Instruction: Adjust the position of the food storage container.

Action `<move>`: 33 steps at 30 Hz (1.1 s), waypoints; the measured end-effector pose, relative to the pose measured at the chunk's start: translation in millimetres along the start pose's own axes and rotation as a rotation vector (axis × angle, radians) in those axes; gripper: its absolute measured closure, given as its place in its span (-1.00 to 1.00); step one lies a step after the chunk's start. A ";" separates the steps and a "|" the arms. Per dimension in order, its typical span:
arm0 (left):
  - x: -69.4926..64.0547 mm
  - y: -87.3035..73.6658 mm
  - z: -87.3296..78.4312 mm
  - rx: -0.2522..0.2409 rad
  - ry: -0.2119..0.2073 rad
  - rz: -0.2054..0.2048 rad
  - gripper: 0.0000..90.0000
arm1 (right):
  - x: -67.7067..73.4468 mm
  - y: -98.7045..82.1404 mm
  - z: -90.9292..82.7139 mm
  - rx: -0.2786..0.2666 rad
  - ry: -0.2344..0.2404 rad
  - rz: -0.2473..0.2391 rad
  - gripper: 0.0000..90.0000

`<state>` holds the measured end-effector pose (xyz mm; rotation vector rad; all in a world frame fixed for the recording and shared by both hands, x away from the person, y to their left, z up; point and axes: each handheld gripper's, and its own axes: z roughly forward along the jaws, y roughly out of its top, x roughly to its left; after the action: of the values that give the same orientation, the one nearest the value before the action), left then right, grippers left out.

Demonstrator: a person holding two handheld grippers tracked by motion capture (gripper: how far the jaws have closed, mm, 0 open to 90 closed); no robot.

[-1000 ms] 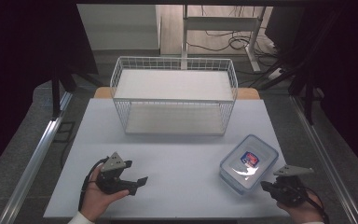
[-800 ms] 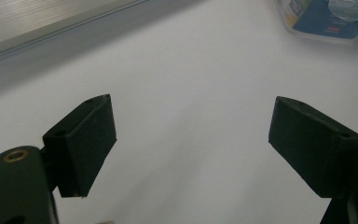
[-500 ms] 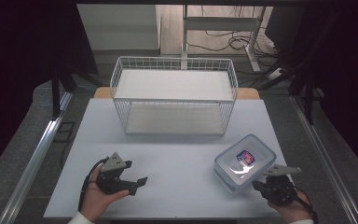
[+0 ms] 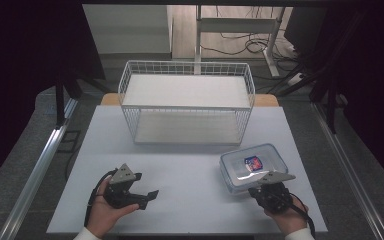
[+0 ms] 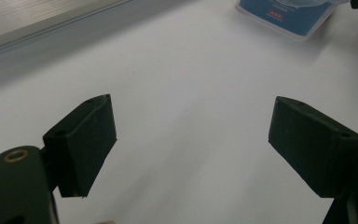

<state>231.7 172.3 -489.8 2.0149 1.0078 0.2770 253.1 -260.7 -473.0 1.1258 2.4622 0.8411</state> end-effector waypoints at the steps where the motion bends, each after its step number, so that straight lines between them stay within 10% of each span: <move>1: 0.1 -0.3 -0.3 -0.001 0.000 -0.001 -0.66 | 1.3 -0.2 -3.2 -0.006 0.006 -0.004 0.97; 6: 0.6 -0.6 -1.1 0.004 0.009 -0.011 -0.66 | -4.5 1.0 -29.3 -0.080 -0.010 0.022 0.97; 13: 2.6 0.0 -2.0 0.004 0.018 -0.020 -0.65 | -60.2 17.3 -55.5 -0.149 -0.148 0.100 0.97; 16: 2.5 0.1 -2.5 -0.005 0.024 -0.010 -0.64 | -105.2 23.6 -44.1 -0.128 -0.206 0.172 0.97; 23: 1.6 -0.4 -2.9 -0.005 0.034 -0.019 -0.63 | -159.7 22.7 -11.0 -0.064 -0.234 0.256 0.97; 33: 0.0 -0.2 -3.7 -0.013 0.053 -0.013 -0.62 | -170.7 19.0 15.2 0.029 -0.165 0.254 0.97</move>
<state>229.6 174.6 -487.7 1.9984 1.0491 0.3312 381.8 -375.3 -467.5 1.4783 2.2349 0.7479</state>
